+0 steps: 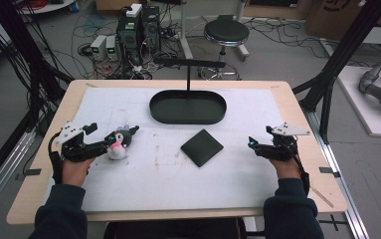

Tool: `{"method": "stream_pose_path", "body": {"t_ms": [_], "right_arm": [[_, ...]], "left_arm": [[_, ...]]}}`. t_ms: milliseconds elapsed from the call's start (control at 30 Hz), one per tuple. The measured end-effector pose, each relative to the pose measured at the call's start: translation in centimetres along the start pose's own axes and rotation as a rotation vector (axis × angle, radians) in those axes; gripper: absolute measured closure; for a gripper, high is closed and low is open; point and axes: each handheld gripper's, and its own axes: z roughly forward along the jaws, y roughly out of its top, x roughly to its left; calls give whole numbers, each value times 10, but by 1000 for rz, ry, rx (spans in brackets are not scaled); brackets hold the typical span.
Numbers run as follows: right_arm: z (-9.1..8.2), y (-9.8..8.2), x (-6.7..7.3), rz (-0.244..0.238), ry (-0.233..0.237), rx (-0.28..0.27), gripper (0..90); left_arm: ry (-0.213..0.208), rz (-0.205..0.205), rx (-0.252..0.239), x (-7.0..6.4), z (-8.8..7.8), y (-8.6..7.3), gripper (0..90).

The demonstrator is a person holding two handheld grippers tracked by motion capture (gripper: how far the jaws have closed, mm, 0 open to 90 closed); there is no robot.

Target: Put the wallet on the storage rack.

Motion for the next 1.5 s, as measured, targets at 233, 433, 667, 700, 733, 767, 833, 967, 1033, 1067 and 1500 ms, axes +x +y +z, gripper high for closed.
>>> {"method": "stream_pose_path", "body": {"t_ms": [233, 433, 667, 700, 733, 767, 833, 967, 1033, 1067, 1500], "right_arm": [[2, -1, 1, 10, 18, -1, 210], [5, -1, 5, 1, 32, 7, 210], [11, 1, 18, -36, 67, 21, 213], [11, 1, 18, -36, 67, 21, 213], [16, 3, 23, -45, 86, 30, 213], [16, 3, 23, -45, 86, 30, 213], [22, 5, 29, -58, 101, 39, 214], [31, 10, 47, -115, 147, 40, 256], [36, 12, 55, -126, 165, 48, 257], [42, 13, 61, -137, 181, 53, 262], [74, 13, 120, -322, 323, 107, 326]], "left_arm": [[7, -6, 8, 2, 2, -2, 192], [12, -9, 9, 2, 2, -3, 194], [12, 4, 14, 0, 4, -2, 198], [11, 4, 14, 0, 4, -2, 198], [10, 5, 17, 0, 4, -2, 199], [12, 8, 18, 0, 4, -2, 199], [17, -2, 16, 1, 3, -3, 199], [22, 0, 23, 2, 4, -3, 200], [22, 0, 26, 2, 5, -4, 201], [23, -1, 27, 3, 5, -4, 201], [30, -14, 30, 6, 4, -5, 205]]}}
